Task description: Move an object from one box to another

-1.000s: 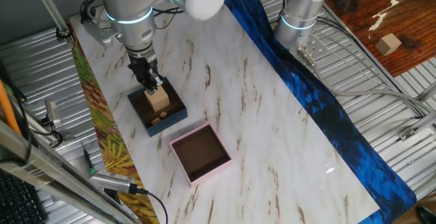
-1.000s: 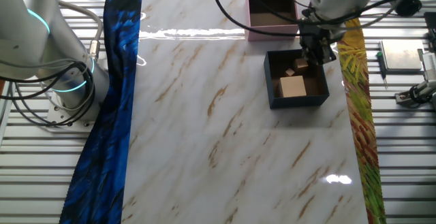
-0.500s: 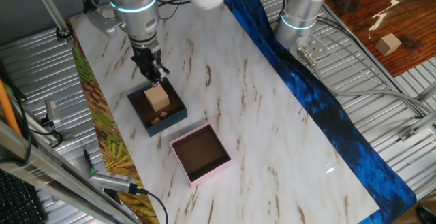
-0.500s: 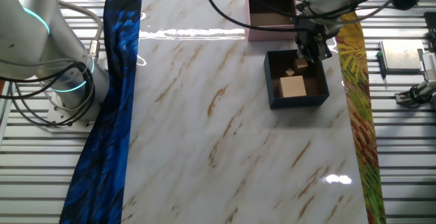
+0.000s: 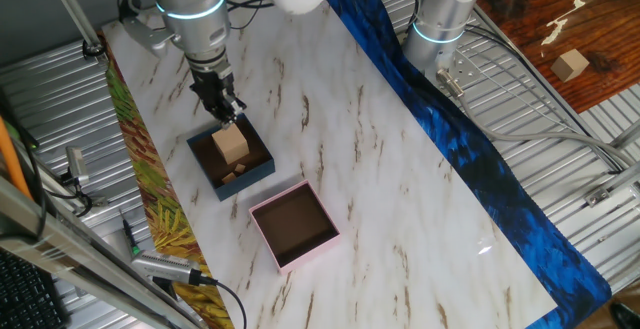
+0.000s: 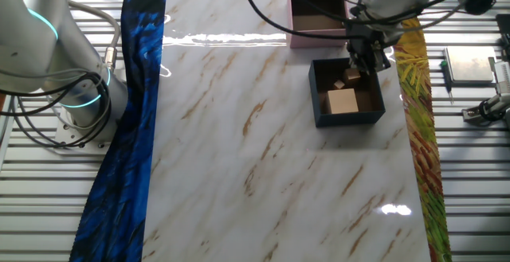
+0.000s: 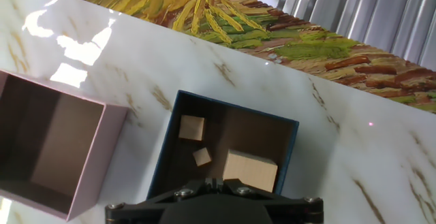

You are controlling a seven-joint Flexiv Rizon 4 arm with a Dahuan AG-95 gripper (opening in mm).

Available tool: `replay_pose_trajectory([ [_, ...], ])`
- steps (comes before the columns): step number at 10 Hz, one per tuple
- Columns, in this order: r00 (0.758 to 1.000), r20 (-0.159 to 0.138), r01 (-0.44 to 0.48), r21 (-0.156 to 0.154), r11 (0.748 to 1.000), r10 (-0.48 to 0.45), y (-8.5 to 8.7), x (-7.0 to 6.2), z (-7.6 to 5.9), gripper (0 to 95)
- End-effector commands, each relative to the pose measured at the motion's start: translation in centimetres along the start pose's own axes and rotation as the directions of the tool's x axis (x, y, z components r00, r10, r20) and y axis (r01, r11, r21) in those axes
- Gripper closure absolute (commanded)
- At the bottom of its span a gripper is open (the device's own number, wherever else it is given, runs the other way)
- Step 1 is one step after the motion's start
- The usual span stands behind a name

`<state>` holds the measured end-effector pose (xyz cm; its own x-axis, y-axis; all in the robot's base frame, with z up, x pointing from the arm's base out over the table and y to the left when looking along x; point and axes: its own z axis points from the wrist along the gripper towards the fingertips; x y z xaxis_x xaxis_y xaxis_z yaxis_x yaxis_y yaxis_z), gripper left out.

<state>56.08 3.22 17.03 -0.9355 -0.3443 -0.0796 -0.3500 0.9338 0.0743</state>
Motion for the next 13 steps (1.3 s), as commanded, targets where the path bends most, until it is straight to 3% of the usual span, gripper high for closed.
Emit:
replay_pose_trajectory([
  [1,1.000,-0.013,0.008,-0.011,1.000,-0.008,0.01,-0.18,0.11,95.0],
  [10,0.999,-0.031,0.031,-0.024,0.999,-0.031,0.01,-0.18,0.11,95.0],
  [11,0.999,-0.029,0.044,-0.024,0.999,-0.044,0.01,-0.18,0.11,76.0],
  [13,0.997,-0.027,0.073,-0.026,0.997,-0.073,0.03,-0.23,0.12,76.0],
])
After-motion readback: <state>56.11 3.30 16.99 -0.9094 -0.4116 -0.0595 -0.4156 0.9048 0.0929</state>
